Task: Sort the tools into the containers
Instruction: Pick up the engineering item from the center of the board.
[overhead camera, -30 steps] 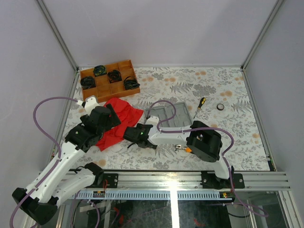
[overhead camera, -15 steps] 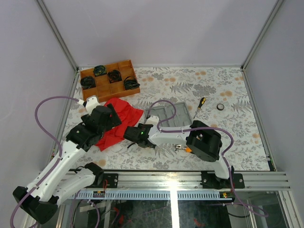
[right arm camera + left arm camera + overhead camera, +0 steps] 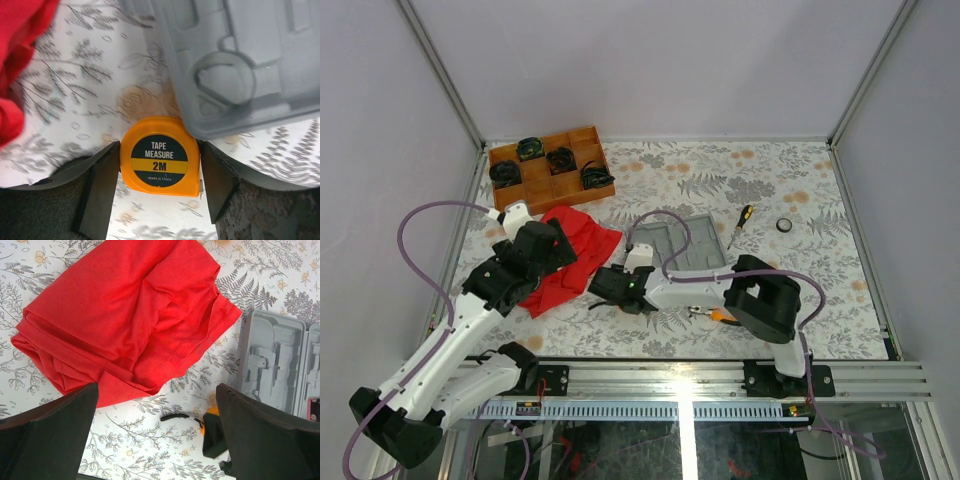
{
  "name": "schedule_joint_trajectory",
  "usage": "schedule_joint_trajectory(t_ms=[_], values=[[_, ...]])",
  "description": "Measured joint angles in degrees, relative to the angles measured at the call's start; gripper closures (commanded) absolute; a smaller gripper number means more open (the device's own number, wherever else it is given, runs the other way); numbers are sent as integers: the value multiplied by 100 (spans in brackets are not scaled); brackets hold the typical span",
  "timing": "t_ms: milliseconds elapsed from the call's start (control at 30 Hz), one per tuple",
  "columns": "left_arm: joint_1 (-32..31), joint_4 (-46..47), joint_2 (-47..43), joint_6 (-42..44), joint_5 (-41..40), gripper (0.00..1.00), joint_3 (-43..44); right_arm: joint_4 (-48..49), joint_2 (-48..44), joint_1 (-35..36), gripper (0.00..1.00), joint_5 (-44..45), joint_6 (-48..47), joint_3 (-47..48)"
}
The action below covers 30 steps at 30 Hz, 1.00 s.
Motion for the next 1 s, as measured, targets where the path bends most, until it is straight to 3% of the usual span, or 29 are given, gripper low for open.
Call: schedule_joint_trajectory(t_ms=[333, 500, 667, 1000], values=[[0, 7, 83, -2, 83, 0, 0, 1456, -2055, -2, 65, -597, -1523, -2387], [0, 7, 173, -2, 146, 0, 0, 1768, -2826, -15, 72, -466, -2354, -2649], [0, 9, 188, -2, 164, 0, 0, 2050, -3230, -334, 72, -490, -3440, -2914], [0, 9, 234, 28, 166, 0, 0, 2090, -3512, -1224, 68, -2006, -6000, -2898]])
